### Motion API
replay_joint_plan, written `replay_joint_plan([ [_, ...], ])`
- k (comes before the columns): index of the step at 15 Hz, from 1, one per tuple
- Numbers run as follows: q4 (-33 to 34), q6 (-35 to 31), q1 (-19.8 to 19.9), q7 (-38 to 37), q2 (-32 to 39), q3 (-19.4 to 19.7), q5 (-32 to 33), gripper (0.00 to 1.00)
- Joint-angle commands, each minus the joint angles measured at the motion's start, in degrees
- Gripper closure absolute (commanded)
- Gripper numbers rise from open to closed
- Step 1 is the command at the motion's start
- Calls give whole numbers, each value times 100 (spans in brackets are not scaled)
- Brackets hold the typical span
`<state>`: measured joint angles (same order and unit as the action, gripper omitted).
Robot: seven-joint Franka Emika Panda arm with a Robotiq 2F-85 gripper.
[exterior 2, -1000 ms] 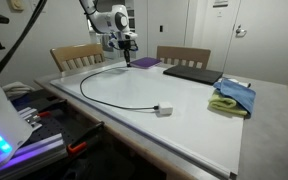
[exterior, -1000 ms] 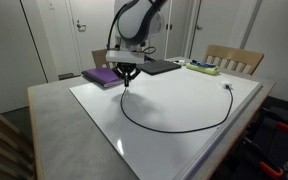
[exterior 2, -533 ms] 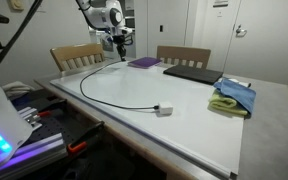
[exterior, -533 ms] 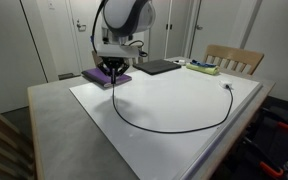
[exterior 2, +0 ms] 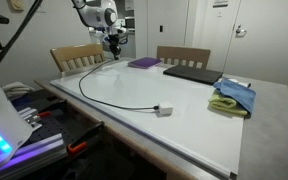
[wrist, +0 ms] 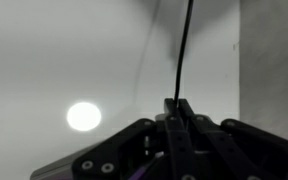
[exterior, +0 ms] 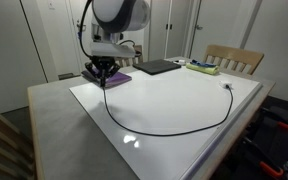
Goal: Move both ends of the charger to opposite sides
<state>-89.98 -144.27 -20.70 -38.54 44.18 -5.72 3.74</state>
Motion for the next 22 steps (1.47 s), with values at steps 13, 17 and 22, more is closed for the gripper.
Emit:
replay_joint_plan([
  [13,1627,633,59,4651,1258,-1457,-359,68],
  [17,2075,1083,-152,4615,1217,-975,-117,46],
  [22,2222,1114,-238,3832,926,-386,49,12],
])
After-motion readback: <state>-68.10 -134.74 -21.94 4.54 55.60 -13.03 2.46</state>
